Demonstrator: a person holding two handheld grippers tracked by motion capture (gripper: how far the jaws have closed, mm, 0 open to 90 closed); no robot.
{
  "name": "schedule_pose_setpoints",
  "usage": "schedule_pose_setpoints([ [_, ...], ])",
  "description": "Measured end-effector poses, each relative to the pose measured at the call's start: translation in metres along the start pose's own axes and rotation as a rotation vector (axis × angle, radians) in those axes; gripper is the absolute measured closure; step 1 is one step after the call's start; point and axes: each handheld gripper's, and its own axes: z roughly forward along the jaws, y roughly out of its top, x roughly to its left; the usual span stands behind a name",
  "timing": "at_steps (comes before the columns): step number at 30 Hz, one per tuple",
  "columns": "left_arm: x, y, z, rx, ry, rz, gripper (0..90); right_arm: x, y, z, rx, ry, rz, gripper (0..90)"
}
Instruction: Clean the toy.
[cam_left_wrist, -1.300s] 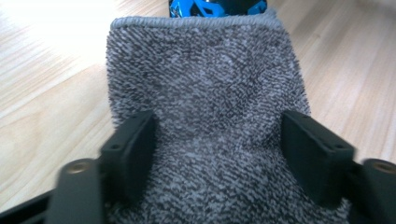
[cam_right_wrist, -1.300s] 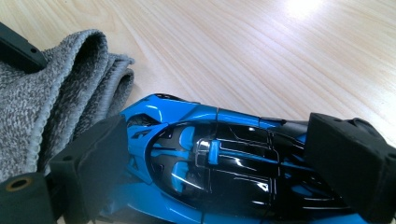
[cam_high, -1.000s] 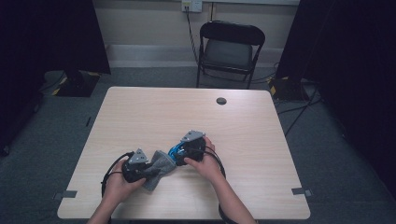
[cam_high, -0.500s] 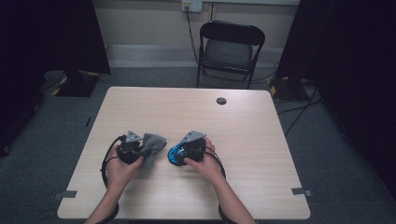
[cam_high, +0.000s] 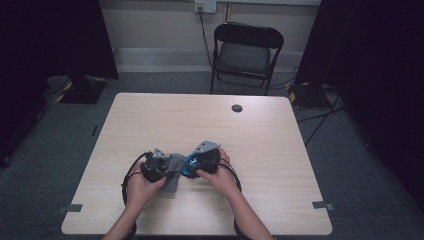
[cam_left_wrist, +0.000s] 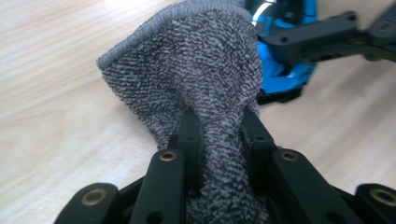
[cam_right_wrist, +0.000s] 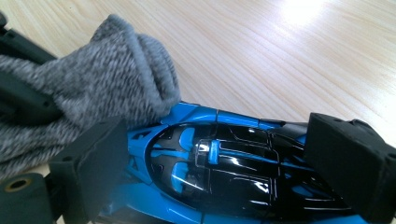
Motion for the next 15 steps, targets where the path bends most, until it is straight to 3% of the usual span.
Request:
schedule_pose_setpoints([
  [8,-0.005,-0.007,-0.003,-0.016,-0.068,-0.025,74.0,0.0,0.0,0.0,-0.001,0.0,-0.001,6.2],
  [15,-0.017,-0.009,-0.005,-0.004,-0.114,-0.014,74.0,0.0,0.0,0.0,0.0,0.0,0.0,6.2],
])
